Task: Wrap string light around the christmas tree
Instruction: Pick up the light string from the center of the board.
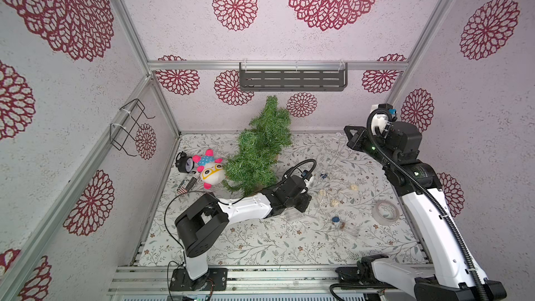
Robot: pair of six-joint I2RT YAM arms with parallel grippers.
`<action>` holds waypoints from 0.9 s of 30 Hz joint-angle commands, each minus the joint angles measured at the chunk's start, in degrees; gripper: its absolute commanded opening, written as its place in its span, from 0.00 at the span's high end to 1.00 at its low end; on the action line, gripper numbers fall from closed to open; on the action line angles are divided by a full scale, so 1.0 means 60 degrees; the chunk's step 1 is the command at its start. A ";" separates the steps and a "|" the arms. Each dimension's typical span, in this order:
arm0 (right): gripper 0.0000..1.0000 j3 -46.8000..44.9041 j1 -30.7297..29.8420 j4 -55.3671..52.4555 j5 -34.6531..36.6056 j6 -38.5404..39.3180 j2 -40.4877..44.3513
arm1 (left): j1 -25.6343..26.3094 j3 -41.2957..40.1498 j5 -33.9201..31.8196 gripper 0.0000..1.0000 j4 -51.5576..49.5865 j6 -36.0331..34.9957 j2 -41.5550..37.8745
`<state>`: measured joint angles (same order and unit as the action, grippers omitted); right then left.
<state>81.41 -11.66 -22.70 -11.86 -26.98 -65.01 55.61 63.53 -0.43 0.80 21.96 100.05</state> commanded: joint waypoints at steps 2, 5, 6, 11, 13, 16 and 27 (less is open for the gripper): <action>1.00 0.0419 0.0010 0.0163 0.0268 0.0308 0.0161 | 0.0003 -0.0308 0.0234 1.00 -0.0323 0.0193 -0.0889; 1.00 0.0509 0.0010 0.0177 0.0170 0.0286 0.0095 | 0.0114 -0.0470 0.0489 1.00 -0.0774 0.0114 -0.1529; 1.00 0.0535 0.0011 0.0173 0.0122 0.0287 0.0080 | 0.0158 -0.0565 0.0482 1.00 -0.0905 0.0106 -0.1731; 1.00 0.0389 0.0012 0.0454 -0.0099 0.0269 0.0014 | 0.0281 -0.1030 0.0820 1.00 -0.1786 0.0120 -0.3184; 1.00 0.0228 -0.0015 0.0661 -0.0179 0.0209 -0.0023 | 0.0282 -0.1150 0.0817 1.00 -0.2177 0.0119 -0.3763; 1.00 -0.0021 -0.0167 0.1018 -0.0201 0.0176 -0.0133 | 0.0287 -0.1116 0.0790 1.00 -0.2905 -0.0052 -0.4516; 1.00 0.0319 -0.1462 0.1913 0.0330 0.0223 -0.1313 | 0.0282 -0.0803 0.0287 1.00 -0.6046 -0.0061 -0.7329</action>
<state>81.06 -18.63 -15.22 -11.68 -26.57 -71.09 57.12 57.34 3.31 -29.34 21.50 59.77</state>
